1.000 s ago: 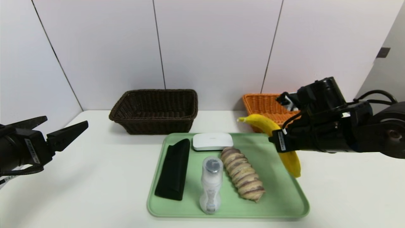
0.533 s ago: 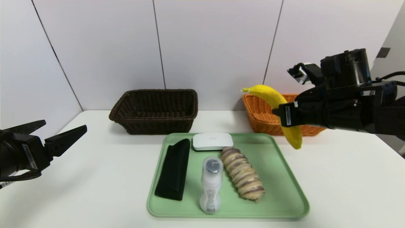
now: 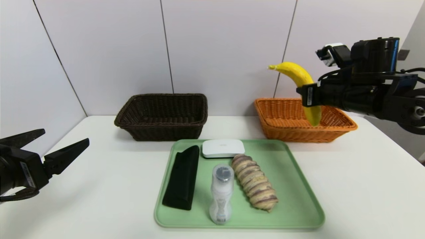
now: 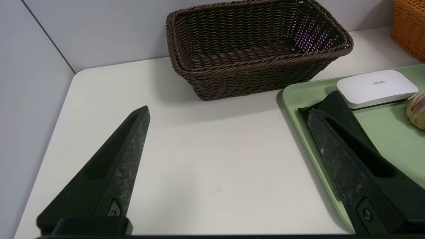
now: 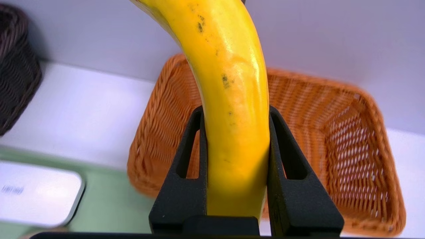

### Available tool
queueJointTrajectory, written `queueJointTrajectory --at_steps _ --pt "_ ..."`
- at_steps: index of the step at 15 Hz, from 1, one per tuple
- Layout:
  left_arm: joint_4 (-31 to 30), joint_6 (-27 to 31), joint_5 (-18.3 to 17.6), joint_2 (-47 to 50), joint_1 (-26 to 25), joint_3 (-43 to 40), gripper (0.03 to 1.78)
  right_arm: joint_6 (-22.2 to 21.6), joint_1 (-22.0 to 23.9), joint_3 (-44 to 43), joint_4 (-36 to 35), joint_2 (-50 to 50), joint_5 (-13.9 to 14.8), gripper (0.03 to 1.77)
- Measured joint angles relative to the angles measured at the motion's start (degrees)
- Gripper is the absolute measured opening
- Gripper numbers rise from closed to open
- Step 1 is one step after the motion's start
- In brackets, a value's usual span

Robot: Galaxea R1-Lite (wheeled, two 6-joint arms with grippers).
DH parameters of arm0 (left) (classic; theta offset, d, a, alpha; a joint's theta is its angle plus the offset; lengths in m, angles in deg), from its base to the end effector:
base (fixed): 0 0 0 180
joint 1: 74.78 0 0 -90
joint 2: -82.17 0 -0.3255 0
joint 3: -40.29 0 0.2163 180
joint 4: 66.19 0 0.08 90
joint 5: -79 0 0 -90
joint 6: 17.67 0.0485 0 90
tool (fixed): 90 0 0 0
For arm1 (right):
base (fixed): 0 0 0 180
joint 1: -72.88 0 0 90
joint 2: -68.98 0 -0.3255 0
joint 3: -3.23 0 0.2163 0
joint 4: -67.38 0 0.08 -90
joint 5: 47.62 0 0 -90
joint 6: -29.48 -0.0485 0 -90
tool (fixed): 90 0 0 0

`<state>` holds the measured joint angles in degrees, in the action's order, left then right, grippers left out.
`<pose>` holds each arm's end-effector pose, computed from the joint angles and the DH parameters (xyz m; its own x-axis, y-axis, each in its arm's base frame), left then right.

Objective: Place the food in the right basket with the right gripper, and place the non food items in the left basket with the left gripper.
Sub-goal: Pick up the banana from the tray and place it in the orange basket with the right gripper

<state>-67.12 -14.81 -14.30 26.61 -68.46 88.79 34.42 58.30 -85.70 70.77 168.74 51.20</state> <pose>0.1570 -0.0202 0.2281 0.9803 -0.1665 -0.1066 0.1719 0.9842 0.0435 0.3809 0.0914 0.2487 0.9656 0.0927 -0.2427 -0.1250 0.9848 -0.1210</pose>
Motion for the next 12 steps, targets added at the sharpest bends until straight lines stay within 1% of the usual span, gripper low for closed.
queueJointTrajectory --at_steps 2,4,6,7,9,10,12 --pt "0.0 -0.2 0.0 0.4 0.0 -0.2 1.69 1.6 1.0 -1.6 -3.5 2.6 -0.1 0.48" --pt "-0.1 -0.2 0.0 0.6 0.0 -0.2 1.69 2.3 1.7 -4.2 -3.7 5.1 -0.1 0.48" --pt "-0.1 -0.3 0.1 0.7 0.0 -0.2 1.69 4.3 3.8 -7.4 -3.9 8.1 -0.8 0.48" --pt "-0.1 -0.3 0.1 0.8 0.0 -0.1 1.69 6.2 5.5 -8.9 -4.1 9.6 -2.2 0.48" --pt "-0.1 -0.3 0.1 0.9 0.0 -0.1 1.69 9.7 8.4 -10.7 -4.0 11.8 -6.0 0.48" --pt "-0.1 -0.3 0.1 1.0 0.0 -0.1 1.69 11.0 9.3 -11.4 -3.7 12.8 -6.9 0.48" --pt "-0.1 -0.3 0.0 1.0 0.0 0.0 1.69 12.5 11.1 -12.3 -3.4 14.6 -7.2 0.48"
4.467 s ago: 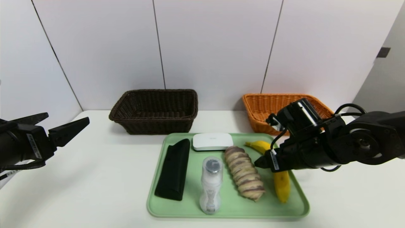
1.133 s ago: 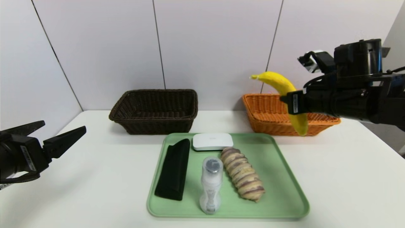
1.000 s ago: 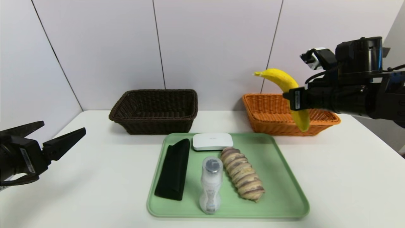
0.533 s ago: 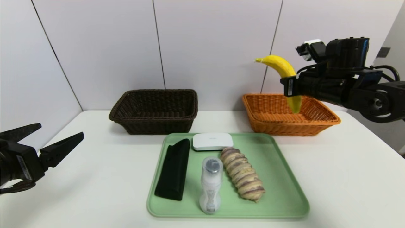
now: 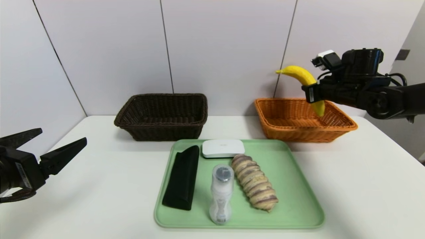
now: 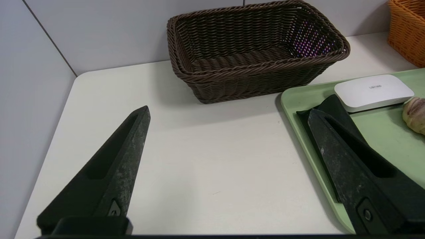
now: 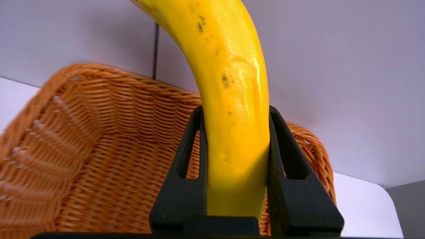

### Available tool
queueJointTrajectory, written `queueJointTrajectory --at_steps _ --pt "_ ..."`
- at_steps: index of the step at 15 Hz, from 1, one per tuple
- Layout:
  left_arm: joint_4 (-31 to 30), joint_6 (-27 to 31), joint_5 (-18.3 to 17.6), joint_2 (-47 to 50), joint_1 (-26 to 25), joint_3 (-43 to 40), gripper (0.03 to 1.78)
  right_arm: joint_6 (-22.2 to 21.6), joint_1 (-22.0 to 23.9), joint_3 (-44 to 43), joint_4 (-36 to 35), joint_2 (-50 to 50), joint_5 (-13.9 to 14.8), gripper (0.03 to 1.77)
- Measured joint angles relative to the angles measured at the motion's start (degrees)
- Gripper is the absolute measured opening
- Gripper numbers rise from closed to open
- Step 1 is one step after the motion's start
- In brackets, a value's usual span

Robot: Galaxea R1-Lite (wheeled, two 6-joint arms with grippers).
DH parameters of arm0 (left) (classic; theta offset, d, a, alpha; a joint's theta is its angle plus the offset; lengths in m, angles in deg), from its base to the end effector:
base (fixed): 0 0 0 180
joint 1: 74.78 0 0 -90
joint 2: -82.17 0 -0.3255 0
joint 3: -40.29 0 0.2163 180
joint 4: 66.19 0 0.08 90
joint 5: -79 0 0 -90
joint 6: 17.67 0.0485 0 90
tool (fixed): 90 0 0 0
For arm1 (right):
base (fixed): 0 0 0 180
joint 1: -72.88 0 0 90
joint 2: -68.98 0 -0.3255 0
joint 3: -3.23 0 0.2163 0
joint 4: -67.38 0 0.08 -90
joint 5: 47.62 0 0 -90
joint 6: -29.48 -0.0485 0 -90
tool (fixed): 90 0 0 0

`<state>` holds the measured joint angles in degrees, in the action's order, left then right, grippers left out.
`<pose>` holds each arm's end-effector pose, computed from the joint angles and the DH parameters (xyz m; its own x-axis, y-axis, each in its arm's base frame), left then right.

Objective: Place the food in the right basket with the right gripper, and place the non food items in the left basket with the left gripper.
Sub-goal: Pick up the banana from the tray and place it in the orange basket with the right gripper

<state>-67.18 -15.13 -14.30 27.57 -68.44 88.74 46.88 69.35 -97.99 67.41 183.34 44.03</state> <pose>0.1531 -0.0198 0.2306 0.9819 -0.1670 -0.0898 0.1710 0.9845 0.0390 0.4692 0.0275 0.2181 0.9732 0.0312 -0.2277 -0.1000 0.9495 -0.2974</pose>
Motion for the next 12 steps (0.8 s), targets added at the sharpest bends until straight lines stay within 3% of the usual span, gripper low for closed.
queueJointTrajectory --at_steps 5,12 --pt "0.0 0.0 0.0 -0.1 0.0 -0.1 1.69 0.1 3.4 -0.2 0.2 2.9 -0.1 0.48" --pt "0.0 -0.1 0.0 -0.1 0.0 0.0 1.69 0.0 3.8 1.9 0.1 4.0 -0.1 0.48"
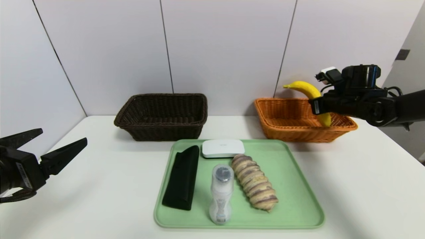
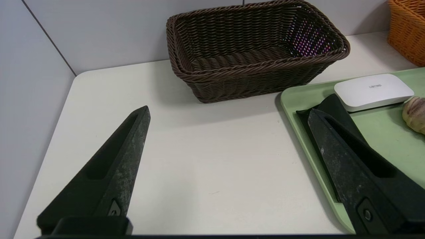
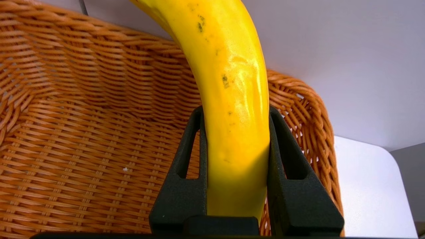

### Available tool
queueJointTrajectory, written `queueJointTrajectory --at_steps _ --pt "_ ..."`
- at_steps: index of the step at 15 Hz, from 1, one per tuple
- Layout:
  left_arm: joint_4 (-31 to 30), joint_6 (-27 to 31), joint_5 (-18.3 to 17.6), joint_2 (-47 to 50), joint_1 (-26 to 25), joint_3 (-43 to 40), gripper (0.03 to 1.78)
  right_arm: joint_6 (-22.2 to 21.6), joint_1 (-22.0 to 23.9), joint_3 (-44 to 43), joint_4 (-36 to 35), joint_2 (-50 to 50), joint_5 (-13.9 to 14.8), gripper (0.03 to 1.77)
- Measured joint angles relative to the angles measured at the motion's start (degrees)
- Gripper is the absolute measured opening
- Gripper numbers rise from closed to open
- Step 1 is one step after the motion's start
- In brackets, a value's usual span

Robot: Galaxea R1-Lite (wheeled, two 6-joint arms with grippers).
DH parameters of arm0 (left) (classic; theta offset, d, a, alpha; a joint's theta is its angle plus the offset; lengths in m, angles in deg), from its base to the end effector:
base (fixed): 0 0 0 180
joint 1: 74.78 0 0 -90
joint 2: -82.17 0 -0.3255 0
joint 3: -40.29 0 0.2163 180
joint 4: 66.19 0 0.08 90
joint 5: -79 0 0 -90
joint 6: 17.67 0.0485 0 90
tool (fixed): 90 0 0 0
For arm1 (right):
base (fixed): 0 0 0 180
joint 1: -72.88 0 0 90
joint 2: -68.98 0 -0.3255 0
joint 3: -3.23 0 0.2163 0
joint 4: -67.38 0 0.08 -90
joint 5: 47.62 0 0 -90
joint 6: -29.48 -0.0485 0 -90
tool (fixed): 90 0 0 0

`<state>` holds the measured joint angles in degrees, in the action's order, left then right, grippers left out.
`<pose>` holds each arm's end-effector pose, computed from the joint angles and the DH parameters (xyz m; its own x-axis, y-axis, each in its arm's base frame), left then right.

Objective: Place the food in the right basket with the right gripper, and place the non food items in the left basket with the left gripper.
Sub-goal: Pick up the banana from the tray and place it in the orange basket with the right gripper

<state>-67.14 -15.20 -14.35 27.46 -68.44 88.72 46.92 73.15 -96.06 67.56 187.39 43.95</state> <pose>0.1536 -0.0199 0.2301 0.9814 -0.1678 -0.0927 0.1719 0.9844 0.0375 0.4805 -0.0036 0.1730 0.9433 -0.0318 -0.3304 -0.0699 0.9540 -0.2915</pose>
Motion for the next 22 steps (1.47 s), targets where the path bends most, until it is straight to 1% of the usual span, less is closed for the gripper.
queueJointTrajectory --at_steps 19,22 --pt "0.9 0.0 0.5 1.5 0.0 -0.1 1.69 -0.1 -0.7 2.7 -0.7 3.1 1.0 0.48" --pt "0.9 0.1 0.5 1.5 0.0 0.0 1.69 0.1 -0.7 1.8 -0.8 3.7 2.6 0.48"
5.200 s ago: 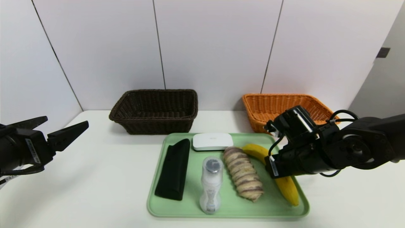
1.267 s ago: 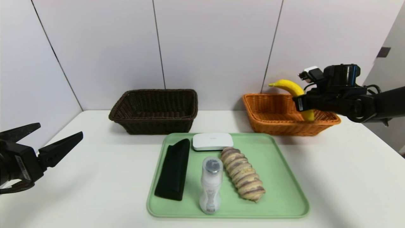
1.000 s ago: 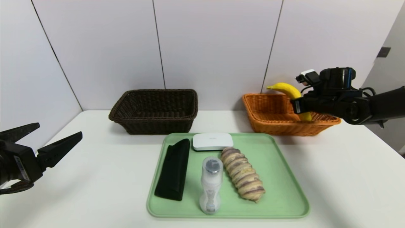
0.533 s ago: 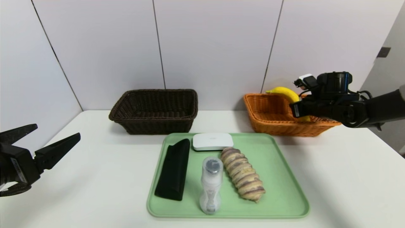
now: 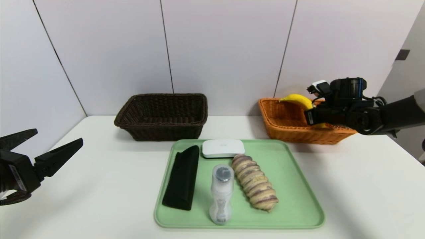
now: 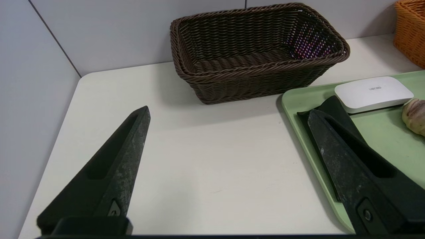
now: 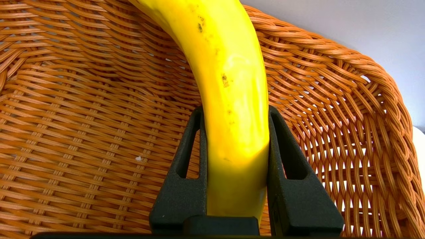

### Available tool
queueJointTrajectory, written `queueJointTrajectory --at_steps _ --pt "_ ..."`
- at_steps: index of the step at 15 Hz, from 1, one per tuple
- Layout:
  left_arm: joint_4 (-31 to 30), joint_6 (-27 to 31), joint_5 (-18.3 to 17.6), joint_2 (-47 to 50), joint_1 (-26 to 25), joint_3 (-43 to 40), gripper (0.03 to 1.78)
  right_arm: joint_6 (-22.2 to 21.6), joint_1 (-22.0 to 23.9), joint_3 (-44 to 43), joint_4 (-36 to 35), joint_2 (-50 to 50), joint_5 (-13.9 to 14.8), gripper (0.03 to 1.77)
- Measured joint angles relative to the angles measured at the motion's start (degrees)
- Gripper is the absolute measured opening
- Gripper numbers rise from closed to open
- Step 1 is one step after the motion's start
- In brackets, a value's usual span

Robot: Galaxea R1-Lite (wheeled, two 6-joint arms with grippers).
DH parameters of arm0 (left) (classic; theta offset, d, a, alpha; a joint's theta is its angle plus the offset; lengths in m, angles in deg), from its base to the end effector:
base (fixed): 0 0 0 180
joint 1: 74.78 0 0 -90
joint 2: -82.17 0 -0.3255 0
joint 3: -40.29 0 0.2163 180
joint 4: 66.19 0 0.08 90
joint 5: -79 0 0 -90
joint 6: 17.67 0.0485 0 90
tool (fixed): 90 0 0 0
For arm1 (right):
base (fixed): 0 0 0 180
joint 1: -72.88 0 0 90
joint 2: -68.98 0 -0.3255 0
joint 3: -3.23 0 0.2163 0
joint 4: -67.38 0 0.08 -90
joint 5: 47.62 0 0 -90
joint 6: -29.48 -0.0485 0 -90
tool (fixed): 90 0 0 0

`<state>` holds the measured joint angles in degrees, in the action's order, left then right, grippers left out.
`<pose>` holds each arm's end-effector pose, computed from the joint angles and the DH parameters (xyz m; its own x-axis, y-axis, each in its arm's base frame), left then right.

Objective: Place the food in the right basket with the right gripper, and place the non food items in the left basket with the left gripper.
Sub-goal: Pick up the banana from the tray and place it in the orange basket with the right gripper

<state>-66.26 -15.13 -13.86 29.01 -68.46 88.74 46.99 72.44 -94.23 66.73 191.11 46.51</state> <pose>0.1473 -0.0187 0.2324 0.9839 -0.1592 -0.0808 0.1628 0.9858 0.0401 0.4869 0.0002 0.1331 0.9116 -0.0650 -0.4060 -0.0670 0.9507 -0.3028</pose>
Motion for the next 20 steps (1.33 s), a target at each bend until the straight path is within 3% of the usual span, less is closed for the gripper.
queueJointTrajectory --at_steps 12,20 --pt "0.0 0.0 0.0 0.3 0.0 0.1 1.69 0.0 -1.0 -1.9 0.0 -0.3 0.6 0.48" --pt "0.0 0.0 0.0 0.8 0.0 0.1 1.69 0.0 -1.3 -1.2 -0.1 -1.8 0.8 1.23"
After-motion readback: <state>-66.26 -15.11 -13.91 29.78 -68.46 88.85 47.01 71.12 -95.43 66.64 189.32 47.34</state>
